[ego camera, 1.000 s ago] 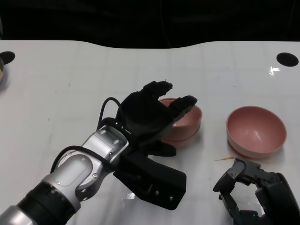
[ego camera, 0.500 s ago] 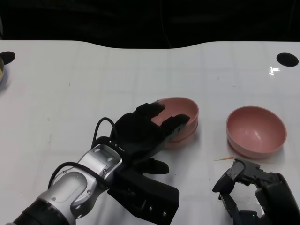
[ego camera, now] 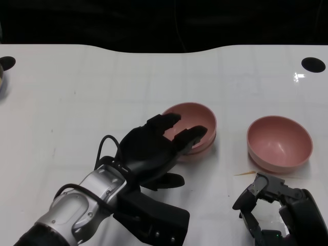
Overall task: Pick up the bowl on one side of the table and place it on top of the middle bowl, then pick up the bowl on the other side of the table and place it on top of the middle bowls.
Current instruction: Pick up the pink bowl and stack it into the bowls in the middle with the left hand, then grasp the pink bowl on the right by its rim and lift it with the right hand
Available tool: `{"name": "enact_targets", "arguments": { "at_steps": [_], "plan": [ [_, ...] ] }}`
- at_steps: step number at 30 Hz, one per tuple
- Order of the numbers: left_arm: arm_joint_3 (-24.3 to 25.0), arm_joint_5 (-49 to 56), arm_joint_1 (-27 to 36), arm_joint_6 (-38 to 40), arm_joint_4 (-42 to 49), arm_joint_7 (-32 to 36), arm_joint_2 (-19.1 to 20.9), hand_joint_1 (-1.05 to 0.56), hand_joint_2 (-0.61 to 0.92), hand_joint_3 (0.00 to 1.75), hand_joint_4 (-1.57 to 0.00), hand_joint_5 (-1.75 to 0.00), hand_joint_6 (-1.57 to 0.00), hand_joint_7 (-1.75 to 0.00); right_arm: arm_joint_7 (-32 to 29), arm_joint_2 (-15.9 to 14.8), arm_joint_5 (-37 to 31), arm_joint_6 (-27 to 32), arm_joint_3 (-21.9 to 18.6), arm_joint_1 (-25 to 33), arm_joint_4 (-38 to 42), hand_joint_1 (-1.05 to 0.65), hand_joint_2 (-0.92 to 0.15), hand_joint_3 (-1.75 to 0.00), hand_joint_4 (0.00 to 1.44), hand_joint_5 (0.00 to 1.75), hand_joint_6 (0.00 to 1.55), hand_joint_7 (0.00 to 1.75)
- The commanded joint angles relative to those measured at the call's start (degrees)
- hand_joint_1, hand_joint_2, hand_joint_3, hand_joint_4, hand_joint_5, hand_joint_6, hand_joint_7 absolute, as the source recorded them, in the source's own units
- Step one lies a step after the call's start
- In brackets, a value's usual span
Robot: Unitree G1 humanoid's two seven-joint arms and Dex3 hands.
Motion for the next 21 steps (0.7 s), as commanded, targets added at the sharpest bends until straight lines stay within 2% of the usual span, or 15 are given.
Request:
{"name": "enact_targets", "arguments": {
  "at_steps": [1, 3, 6, 9, 11, 13, 14, 17, 19, 20, 21],
  "plan": [
    [2.96, -2.94, 2.55, -2.95, -0.19, 5.05, 1.24, -0.61, 0.92, 0.50, -0.09, -0.22, -0.16, -0.05, -0.47, -0.37, 0.27, -0.68, -0.59, -0.04, 0.22, -0.06, -0.39, -1.20, 0.72, 1.51, 0.74, 1.30],
    [5.17, -5.98, 4.17, -6.45, 0.17, 8.20, 1.49, -0.59, 0.92, 0.47, -0.11, -0.25, -0.19, -0.06, -0.52, -0.36, 0.21, -0.51, -0.54, 0.06, 0.02, -0.07, -0.39, -1.20, 0.72, 1.51, 0.74, 1.30],
    [8.96, -11.34, 6.73, -11.69, 0.63, 11.15, 1.72, -0.50, 0.92, 0.37, -0.24, -0.35, -0.29, -0.10, -0.56, -0.40, 0.20, -0.39, -0.53, 0.16, -0.17, -0.06, -0.39, -1.21, 0.71, 1.52, 0.74, 1.31],
    [12.46, -15.95, 9.15, -16.88, 0.94, 13.12, 1.81, -0.42, 0.92, 0.30, -0.30, -0.56, -0.40, -0.09, -0.77, -0.49, -0.12, -0.33, -0.62, 0.30, -0.40, -0.07, -0.39, -1.22, 0.71, 1.53, 0.73, 1.32],
    [14.44, -18.54, 10.66, -19.44, 0.88, 13.55, 1.70, -0.39, 0.92, 0.28, -0.35, -0.73, -0.48, -0.11, -0.85, -0.49, -0.25, -0.15, -0.62, 0.41, -0.66, -0.07, -0.39, -1.22, 0.71, 1.53, 0.73, 1.32],
    [16.03, -21.49, 11.78, -23.11, 1.60, 13.32, 1.58, -0.38, 0.92, 0.27, -0.35, -0.80, -0.50, -0.11, -0.78, -0.47, -0.14, -0.11, -0.53, 0.47, -0.77, -0.07, -0.39, -1.22, 0.71, 1.53, 0.73, 1.32],
    [17.00, -23.97, 12.48, -26.29, 2.45, 13.07, 1.51, -0.33, 0.92, 0.24, -0.43, -0.89, -0.58, -0.15, -0.75, -0.45, -0.08, -0.09, -0.46, 0.51, -0.85, -0.06, -0.39, -1.22, 0.71, 1.53, 0.73, 1.32],
    [19.34, -29.20, 13.98, -34.36, 5.24, 12.48, 1.17, -0.26, 0.92, 0.22, -0.56, -1.00, -0.74, -0.23, -0.84, -0.34, -0.15, -0.18, -0.37, 0.59, -0.89, -0.06, -0.40, -1.22, 0.70, 1.54, 0.72, 1.33],
    [20.55, -30.35, 14.88, -37.25, 6.33, 12.30, 1.11, -0.25, 0.92, 0.21, -0.59, -1.02, -0.77, -0.26, -0.71, -0.33, -0.01, -0.03, -0.27, 0.68, -1.00, -0.06, -0.40, -1.22, 0.70, 1.54, 0.72, 1.33],
    [21.32, -31.99, 15.99, -38.64, 6.62, 11.71, 1.06, -0.17, 0.86, 0.30, -0.68, -1.13, -0.85, -0.47, -0.66, -0.29, 0.09, 0.17, -0.21, 0.77, -1.18, -0.06, -0.40, -1.22, 0.70, 1.54, 0.71, 1.33],
    [22.02, -33.43, 16.91, -39.74, 6.86, 11.10, 0.92, -0.11, 0.74, 0.53, -0.74, -1.22, -0.88, -0.63, -0.62, -0.24, 0.17, 0.30, -0.15, 0.83, -1.31, -0.07, -0.41, -1.21, 0.69, 1.54, 0.71, 1.33]
  ]
}}
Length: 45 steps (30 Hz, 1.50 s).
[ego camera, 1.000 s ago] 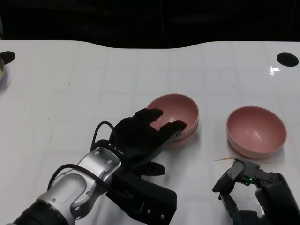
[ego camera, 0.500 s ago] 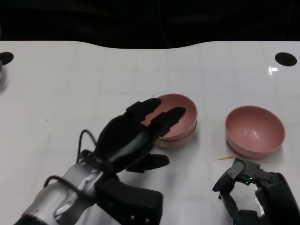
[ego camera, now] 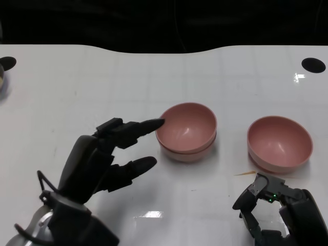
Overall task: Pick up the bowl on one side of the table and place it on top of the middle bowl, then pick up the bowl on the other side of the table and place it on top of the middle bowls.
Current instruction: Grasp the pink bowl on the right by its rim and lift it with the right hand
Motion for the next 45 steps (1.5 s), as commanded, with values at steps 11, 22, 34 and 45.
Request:
{"name": "enact_targets", "arguments": {
  "at_steps": [11, 22, 34, 45],
  "plan": [
    [6.82, -20.84, 11.32, -0.83, -1.17, -15.71, -0.58, -0.01, 0.35, 1.42, -0.85, -1.62, -0.86, -1.32, -1.33, -0.40, -0.83, -0.50, -0.97, 0.02, -0.59, -0.08, -0.41, -1.21, 0.70, 1.54, 0.71, 1.32],
    [10.01, -34.91, 13.45, 5.00, -4.05, -32.24, -4.44, -0.03, 0.41, 1.39, -0.86, -1.75, -0.76, -1.62, -1.27, -1.18, -0.34, -1.33, -1.41, -0.57, 0.62, -0.09, -0.44, -1.15, 0.71, 1.50, 0.73, 1.28],
    [13.93, -35.13, 13.33, 6.33, -2.02, -36.49, -8.77, -0.05, 0.44, 1.33, -0.87, -1.75, -0.76, -1.62, -2.92, -1.88, -2.52, -2.18, -3.31, -0.08, -2.00, -0.09, -0.53, -1.00, 0.65, 1.41, 0.67, 1.11],
    [15.22, -34.67, 13.12, 6.93, -1.63, -38.38, -9.79, -0.09, 0.45, 1.32, -0.86, -1.75, -0.75, -1.62, -12.40, -7.03, -31.61, 17.59, -9.63, 2.80, -24.46, -0.35, -0.84, -0.05, 0.34, 0.84, 0.47, 0.20]
  ]
}}
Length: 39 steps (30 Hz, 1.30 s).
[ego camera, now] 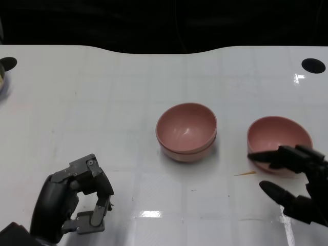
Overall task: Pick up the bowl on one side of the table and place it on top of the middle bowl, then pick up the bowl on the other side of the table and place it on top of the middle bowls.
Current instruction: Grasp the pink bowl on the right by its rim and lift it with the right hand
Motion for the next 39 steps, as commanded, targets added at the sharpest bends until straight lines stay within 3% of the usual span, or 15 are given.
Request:
{"name": "enact_targets", "arguments": {
  "at_steps": [1, 8, 12, 23, 29, 39],
  "plan": [
    [0.99, 0.12, -0.01, 1.08, -0.53, -0.50, 0.14, -0.09, 0.45, 1.32, -0.86, -1.75, -0.75, -1.62, -0.92, -1.39, -2.64, 4.22, 0.17, 1.07, -3.23, -0.36, -0.84, -0.04, 0.33, 0.84, 0.46, 0.19],
    [1.37, 0.31, 0.11, 1.29, -0.90, -0.90, -0.11, -0.07, 0.46, 1.31, -0.86, -1.75, -0.74, -1.62, -1.53, -2.76, -3.57, 7.94, 1.48, 1.27, -5.18, -0.36, -0.83, -0.01, 0.30, 0.79, 0.45, 0.15],
    [1.50, -0.07, 0.25, 1.24, -0.94, -1.54, -0.43, -0.06, 0.46, 1.31, -0.86, -1.75, -0.74, -1.63, 0.07, -4.56, -10.92, 14.72, 2.54, -0.52, -9.13, -0.39, -0.79, 0.00, 0.23, 0.72, 0.40, 0.12],
    [2.04, 0.65, 0.42, 1.19, -1.50, -1.65, -0.96, -0.06, 0.46, 1.32, -0.87, -1.75, -0.74, -1.63, -0.55, -7.05, -17.23, 22.45, 6.91, -3.57, -9.15, -0.44, -0.74, 0.00, 0.23, 0.65, 0.40, 0.09],
    [2.12, 0.78, 0.51, 1.65, -1.68, -1.61, -1.13, -0.08, 0.45, 1.33, -0.87, -1.75, -0.74, -1.64, 1.00, -8.44, -21.99, 28.12, 10.29, -6.05, -5.97, -0.47, -0.75, 0.00, 0.26, 0.58, 0.42, 0.08],
    [2.23, 0.81, 0.80, 2.10, -2.22, -1.79, -1.20, -0.08, 0.46, 1.31, -0.86, -1.75, -0.73, -1.64, 1.09, -9.97, -22.38, 33.86, 15.54, -13.51, 8.00, -0.46, -0.78, -0.01, 0.34, 0.33, 0.43, 0.01]
  ]
}}
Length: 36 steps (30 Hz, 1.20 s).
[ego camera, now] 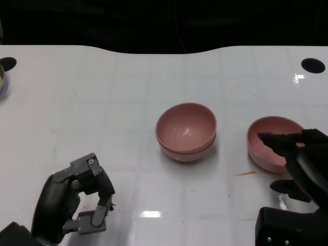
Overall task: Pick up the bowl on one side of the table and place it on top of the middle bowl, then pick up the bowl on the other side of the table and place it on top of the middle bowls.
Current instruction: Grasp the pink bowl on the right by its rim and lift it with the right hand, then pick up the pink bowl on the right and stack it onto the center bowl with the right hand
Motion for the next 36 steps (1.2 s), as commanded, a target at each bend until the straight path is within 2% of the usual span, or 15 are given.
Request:
{"name": "enact_targets", "arguments": {
  "at_steps": [1, 6, 10, 14, 15, 17, 18, 20, 21, 25, 28, 29, 33, 36],
  "plan": [
    [0.65, 0.22, 0.22, 0.65, -0.62, -0.13, 0.45, -0.08, 0.46, 1.31, -0.86, -1.75, -0.73, -1.63, 0.53, -1.23, -0.32, 2.44, 1.78, -2.90, 4.39, -0.47, -0.79, -0.01, 0.33, 0.31, 0.41, 0.00],
    [0.78, 1.02, 0.33, 0.55, -0.74, 0.27, 0.52, -0.08, 0.47, 1.30, -0.85, -1.75, -0.73, -1.63, -1.80, -1.20, -0.13, 4.43, 4.84, -7.17, 11.89, -0.47, -0.81, -0.01, 0.34, 0.26, 0.39, 0.00],
    [0.90, 0.43, 0.52, 0.66, -1.06, -0.36, 0.36, -0.08, 0.47, 1.29, -0.85, -1.75, -0.73, -1.63, -6.45, -0.65, 0.81, 3.99, 7.17, -12.06, 20.96, -0.36, -0.85, -0.01, 0.47, 0.26, 0.51, 0.05],
    [0.93, 0.06, 0.31, 0.04, -0.50, -0.98, 0.38, -0.07, 0.48, 1.28, -0.84, -1.75, -0.73, -1.62, -12.12, -1.52, 2.82, -0.67, 8.81, -15.77, 27.55, -0.19, -0.87, 0.00, 1.04, 0.26, 1.00, 0.10],
    [0.98, 0.05, 0.30, 0.09, -0.50, -1.01, 0.34, -0.07, 0.48, 1.28, -0.84, -1.75, -0.73, -1.62, -14.17, -1.64, 3.46, -2.31, 9.00, -16.37, 28.87, -0.15, -0.86, -0.01, 1.13, 0.56, 1.17, 0.09],
    [1.07, 0.33, 0.32, 0.15, -0.56, -0.84, 0.38, -0.07, 0.48, 1.28, -0.84, -1.75, -0.73, -1.62, -19.01, -1.64, 3.46, -4.59, 9.79, -17.50, 31.20, -0.12, -0.86, -0.01, 0.98, 1.34, 1.32, 0.09],
    [1.10, 0.45, 0.34, 0.19, -0.59, -0.77, 0.42, -0.08, 0.48, 1.27, -0.84, -1.75, -0.73, -1.62, -20.41, -1.56, 3.50, -5.19, 10.08, -17.91, 32.00, -0.11, -0.88, -0.01, 0.94, 1.58, 1.31, 0.30],
    [1.17, 0.39, 0.32, 0.34, -0.57, -0.86, 0.53, -0.09, 0.48, 1.27, -0.84, -1.75, -0.73, -1.62, -21.72, -1.36, 3.44, -5.50, 10.80, -18.69, 33.00, -0.12, -0.91, -0.02, 0.92, 1.71, 1.02, 0.95],
    [1.19, 0.30, 0.30, 0.37, -0.54, -0.97, 0.54, -0.09, 0.48, 1.27, -0.83, -1.75, -0.73, -1.61, -21.80, -1.33, 3.51, -5.50, 11.16, -19.02, 33.34, -0.14, -0.91, -0.03, 0.91, 1.73, 0.97, 1.03],
    [1.25, 0.38, 0.38, 0.26, -0.59, -1.00, 0.49, -0.09, 0.48, 1.26, -0.84, -1.75, -0.73, -1.61, -20.93, -1.69, 3.23, -4.71, 12.67, -20.03, 34.11, -0.15, -0.90, -0.04, 0.88, 1.75, 0.97, 0.98],
    [1.30, 0.47, 0.40, 0.23, -0.65, -1.02, 0.43, -0.09, 0.49, 1.25, -0.83, -1.75, -0.73, -1.60, -21.99, -1.99, 3.95, -5.41, 12.60, -20.05, 32.96, -0.15, -0.89, -0.10, 0.89, 1.75, 0.80, 1.46],
    [1.30, 0.87, 0.49, 0.06, -0.73, -0.77, 0.45, -0.09, 0.49, 1.25, -0.83, -1.75, -0.73, -1.60, -22.64, -2.07, 4.36, -5.86, 12.31, -19.94, 32.09, -0.14, -0.87, -0.10, 0.90, 1.75, 0.78, 1.51],
    [1.22, 0.09, 0.80, 1.21, -1.35, -1.30, 0.35, -0.09, 0.49, 1.24, -0.83, -1.75, -0.73, -1.60, -24.21, -2.70, 4.77, -6.38, 11.56, -19.64, 27.19, -0.09, -0.77, -0.06, 0.93, 1.75, 0.81, 1.50],
    [1.30, 0.19, 0.57, 0.37, -0.81, -1.61, 0.40, -0.09, 0.50, 1.24, -0.83, -1.75, -0.73, -1.59, -27.06, -3.20, 4.25, -8.24, 11.51, -20.18, 24.42, -0.07, -0.78, -0.08, 0.97, 1.75, 0.81, 1.55]
  ]
}}
